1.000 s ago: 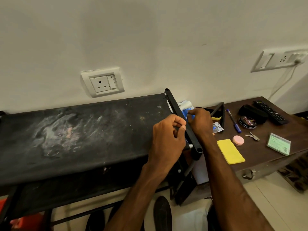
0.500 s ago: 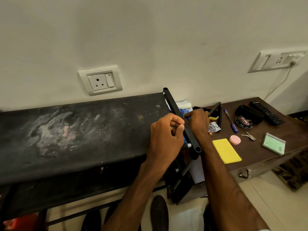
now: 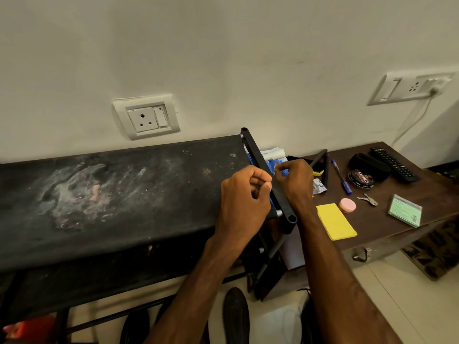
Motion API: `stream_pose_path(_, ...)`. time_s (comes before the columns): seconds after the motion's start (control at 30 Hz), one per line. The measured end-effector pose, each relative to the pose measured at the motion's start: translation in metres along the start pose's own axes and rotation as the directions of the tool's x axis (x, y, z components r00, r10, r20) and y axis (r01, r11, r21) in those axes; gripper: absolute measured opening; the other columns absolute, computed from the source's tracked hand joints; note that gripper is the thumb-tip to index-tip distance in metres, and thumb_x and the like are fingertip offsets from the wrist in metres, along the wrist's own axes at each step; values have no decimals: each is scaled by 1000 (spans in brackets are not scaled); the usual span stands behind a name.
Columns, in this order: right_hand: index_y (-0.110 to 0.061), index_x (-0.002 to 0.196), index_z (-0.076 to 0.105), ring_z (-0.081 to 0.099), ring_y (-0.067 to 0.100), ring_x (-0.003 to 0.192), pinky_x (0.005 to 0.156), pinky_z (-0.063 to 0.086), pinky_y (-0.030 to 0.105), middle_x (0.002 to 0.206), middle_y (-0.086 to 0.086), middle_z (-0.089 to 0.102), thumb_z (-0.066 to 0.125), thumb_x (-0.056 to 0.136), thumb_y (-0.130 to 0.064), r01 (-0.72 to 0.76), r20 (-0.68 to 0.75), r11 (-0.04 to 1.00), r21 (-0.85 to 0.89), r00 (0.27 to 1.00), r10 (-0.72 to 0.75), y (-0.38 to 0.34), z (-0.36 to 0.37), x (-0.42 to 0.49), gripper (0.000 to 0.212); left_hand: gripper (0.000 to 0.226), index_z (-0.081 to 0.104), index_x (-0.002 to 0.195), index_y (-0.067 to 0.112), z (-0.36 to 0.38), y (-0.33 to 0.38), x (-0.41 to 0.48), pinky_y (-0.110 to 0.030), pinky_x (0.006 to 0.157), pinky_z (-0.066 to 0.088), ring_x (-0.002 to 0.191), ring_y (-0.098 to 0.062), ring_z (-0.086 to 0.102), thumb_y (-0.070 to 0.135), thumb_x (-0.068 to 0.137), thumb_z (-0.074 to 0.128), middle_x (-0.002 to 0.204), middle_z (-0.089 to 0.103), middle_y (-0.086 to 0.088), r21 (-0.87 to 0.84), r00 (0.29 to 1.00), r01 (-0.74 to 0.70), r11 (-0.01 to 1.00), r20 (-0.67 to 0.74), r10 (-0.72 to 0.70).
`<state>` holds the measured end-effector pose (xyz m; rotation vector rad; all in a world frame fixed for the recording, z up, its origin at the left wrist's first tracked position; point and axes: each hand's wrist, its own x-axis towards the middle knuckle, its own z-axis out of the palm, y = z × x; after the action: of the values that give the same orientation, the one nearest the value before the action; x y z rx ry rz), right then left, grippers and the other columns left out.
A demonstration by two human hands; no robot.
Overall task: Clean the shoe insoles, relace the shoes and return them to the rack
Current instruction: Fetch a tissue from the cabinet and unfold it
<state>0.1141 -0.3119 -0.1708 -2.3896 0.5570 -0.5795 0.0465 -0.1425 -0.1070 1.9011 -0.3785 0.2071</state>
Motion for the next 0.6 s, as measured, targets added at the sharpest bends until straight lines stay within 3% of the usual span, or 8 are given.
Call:
stream_pose_path(0.07,-5,90,81,72,22,90,79,50,26,98,8,78,70,89,-12,2,-37,998,59,999,0,-1,-4,-2,13,7,74,91,14,0,0,0,-7,65,48,76,0,65,8,90,72,84,72,9,-2,1000,-2,1000,1,2)
stream_pose_path(0.2,-5,95,80,72,17,90,80,51,24,96,7,78,65,91,-11,1,-114,992,128,993,14,-1,-8,-4,17,6,74,92,14,0,0,1,-8,64,49,75,-1,66,9,90,72,85,73,9,1,1000,5,1000,-1,-5)
stream_pose_path(0.33,-7,91,81,67,24,94,77,45,27,97,11,74,65,88,-12,30,-182,999,32,983,-24,0,-8,-4,17,5,74,92,14,1,0,1,-8,64,49,75,-1,66,10,91,72,85,72,10,0,1000,13,1000,5,-13)
stream_pose_path(0.43,-6,94,80,62,28,103,81,44,30,107,15,70,69,89,-8,46,-123,999,-12,991,-47,2,-6,-5,12,6,74,91,14,0,0,1,-8,63,49,74,-1,66,9,91,72,83,72,10,-4,1000,11,1000,1,-11)
stream_pose_path(0.53,-2,95,78,69,29,91,76,44,27,102,16,74,67,93,-8,70,-49,997,-41,996,-72,3,-2,-3,13,6,74,91,14,0,0,1,-7,62,48,75,0,66,9,91,71,84,72,9,-8,1000,14,1000,5,-14)
stream_pose_path(0.6,-2,98,76,70,30,87,78,52,34,98,15,75,66,95,-12,52,-36,998,-30,998,-53,2,0,-2,15,6,74,91,15,1,0,1,-7,62,48,74,0,66,9,91,71,84,72,9,-8,1000,19,1000,5,-19)
